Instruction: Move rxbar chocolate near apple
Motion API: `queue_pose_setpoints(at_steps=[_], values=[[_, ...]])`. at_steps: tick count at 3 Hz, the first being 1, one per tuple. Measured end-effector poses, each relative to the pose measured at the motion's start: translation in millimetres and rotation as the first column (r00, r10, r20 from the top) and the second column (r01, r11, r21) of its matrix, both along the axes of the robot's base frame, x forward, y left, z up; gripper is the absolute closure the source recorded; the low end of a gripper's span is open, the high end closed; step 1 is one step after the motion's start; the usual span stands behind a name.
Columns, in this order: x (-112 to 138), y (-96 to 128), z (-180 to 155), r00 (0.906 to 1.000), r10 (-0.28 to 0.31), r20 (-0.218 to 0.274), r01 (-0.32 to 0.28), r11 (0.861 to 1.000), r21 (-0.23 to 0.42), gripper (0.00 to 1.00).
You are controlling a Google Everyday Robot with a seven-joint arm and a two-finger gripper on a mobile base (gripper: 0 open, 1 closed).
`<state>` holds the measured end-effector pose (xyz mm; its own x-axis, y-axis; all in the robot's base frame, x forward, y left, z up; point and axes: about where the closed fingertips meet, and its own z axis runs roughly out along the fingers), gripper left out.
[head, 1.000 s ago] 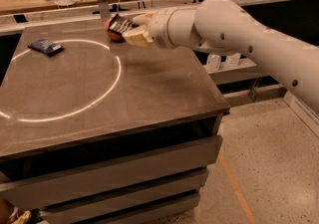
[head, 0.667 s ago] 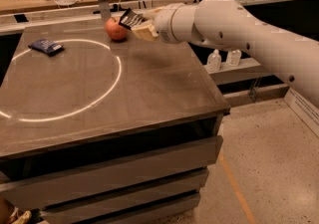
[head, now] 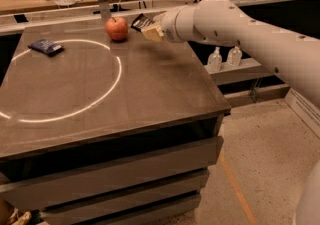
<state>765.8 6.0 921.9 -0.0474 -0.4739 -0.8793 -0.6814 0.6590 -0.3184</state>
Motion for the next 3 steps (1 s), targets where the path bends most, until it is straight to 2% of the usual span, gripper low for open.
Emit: queue_pose_setpoints(at_steps=[1,3], values=[[16.9,1.3,-15.5,0.999,-0.015,-0.043,0.014,1.0,-0.014,0.82],[36.3,26.5,-36.2,0.9933,0.003,-0.115,-0.007,0.999,-0.034,0.35]])
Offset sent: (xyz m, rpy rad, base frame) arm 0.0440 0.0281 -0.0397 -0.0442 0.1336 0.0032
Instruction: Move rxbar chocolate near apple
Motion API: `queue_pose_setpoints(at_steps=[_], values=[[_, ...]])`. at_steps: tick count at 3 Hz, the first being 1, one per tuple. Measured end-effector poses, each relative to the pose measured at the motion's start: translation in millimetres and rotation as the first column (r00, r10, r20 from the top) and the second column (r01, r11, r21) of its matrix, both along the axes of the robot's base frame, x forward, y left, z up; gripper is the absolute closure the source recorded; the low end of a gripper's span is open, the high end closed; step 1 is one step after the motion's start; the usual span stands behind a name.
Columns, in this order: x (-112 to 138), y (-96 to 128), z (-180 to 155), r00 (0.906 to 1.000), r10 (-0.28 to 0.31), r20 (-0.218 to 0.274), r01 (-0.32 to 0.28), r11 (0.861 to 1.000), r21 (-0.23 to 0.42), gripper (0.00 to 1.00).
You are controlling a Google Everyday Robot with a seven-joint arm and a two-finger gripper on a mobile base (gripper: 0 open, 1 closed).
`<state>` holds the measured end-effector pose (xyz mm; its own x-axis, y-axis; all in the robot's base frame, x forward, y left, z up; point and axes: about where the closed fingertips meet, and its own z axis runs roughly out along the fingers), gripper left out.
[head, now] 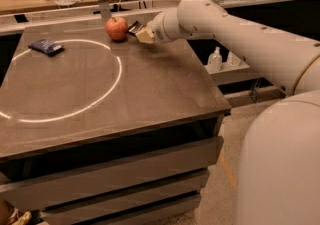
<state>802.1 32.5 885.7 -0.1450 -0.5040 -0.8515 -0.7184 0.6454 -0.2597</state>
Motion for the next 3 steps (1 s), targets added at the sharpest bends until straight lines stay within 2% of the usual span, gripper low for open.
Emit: queue_pose_setpoints(at_steps=[1,2,3], values=[[2.2,11.1,-8.4,0.9996,0.014,-0.025,-0.014,1.0,-0.004,0.12],[-0.5,12.2,-11.4,0.9992,0.018,-0.037,-0.018,1.0,-0.003,0.0],[-12.1,-3.9,2.2,1.0,0.007,-0.005,-0.007,1.0,0.016,0.0]])
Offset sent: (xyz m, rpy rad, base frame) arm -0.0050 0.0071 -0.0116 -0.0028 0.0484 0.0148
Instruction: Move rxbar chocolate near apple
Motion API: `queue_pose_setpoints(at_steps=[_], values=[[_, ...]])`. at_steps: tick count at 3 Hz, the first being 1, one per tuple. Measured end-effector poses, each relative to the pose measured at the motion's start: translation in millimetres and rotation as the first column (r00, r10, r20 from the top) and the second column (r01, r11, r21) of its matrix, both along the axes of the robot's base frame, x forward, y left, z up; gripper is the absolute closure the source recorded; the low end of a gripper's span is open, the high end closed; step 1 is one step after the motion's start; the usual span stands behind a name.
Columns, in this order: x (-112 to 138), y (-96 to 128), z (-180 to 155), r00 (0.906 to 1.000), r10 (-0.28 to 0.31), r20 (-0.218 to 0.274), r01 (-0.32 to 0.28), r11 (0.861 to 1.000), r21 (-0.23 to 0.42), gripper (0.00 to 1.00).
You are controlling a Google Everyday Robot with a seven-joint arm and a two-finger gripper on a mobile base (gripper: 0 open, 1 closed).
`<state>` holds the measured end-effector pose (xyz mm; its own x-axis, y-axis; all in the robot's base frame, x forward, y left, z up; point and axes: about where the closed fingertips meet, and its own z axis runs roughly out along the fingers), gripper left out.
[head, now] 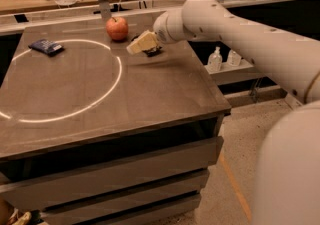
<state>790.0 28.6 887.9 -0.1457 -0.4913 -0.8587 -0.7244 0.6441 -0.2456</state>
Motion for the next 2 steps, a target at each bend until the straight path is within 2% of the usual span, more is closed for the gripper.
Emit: queue_pose_setpoints(at_steps=[1,2], values=[[-33.5,-58.1,41.1,0.9908,-0.097,0.095,0.095,0.995,0.023,0.0],[-68.4,-96.7,83.1,0.9603,-0.194,0.2,0.194,0.981,0.022,0.0]])
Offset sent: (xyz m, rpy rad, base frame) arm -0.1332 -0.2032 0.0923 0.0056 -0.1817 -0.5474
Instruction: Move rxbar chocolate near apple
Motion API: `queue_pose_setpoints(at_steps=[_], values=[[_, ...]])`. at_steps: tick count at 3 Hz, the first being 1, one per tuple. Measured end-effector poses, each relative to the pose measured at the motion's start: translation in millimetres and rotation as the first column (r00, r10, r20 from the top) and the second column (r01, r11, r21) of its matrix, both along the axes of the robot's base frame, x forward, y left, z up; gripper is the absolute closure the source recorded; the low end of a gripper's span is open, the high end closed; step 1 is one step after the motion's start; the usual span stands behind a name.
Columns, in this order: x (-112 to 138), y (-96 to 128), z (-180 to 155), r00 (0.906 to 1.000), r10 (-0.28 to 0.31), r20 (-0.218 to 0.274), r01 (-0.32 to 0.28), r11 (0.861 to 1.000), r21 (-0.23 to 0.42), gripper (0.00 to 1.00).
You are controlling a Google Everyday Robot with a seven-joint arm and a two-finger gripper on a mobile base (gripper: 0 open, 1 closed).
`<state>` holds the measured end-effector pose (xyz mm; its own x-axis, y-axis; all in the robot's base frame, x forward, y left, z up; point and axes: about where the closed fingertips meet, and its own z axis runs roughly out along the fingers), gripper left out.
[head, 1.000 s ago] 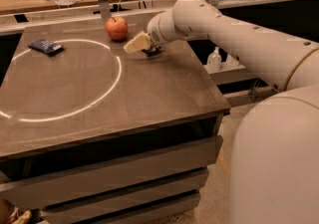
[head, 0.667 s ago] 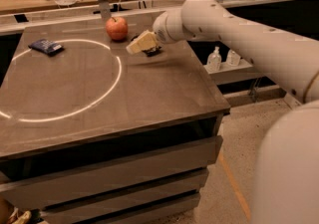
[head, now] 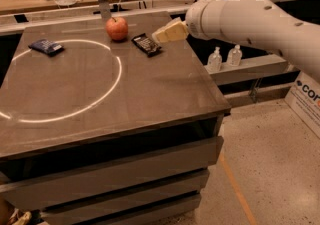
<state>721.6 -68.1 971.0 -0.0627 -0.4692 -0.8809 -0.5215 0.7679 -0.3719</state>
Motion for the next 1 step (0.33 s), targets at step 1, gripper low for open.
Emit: queue_pose_setpoints(at_steps=[1], values=[[-22.1,-10.1,7.0,0.9995,-0.032,0.007,0.032,0.999,0.006,0.0]])
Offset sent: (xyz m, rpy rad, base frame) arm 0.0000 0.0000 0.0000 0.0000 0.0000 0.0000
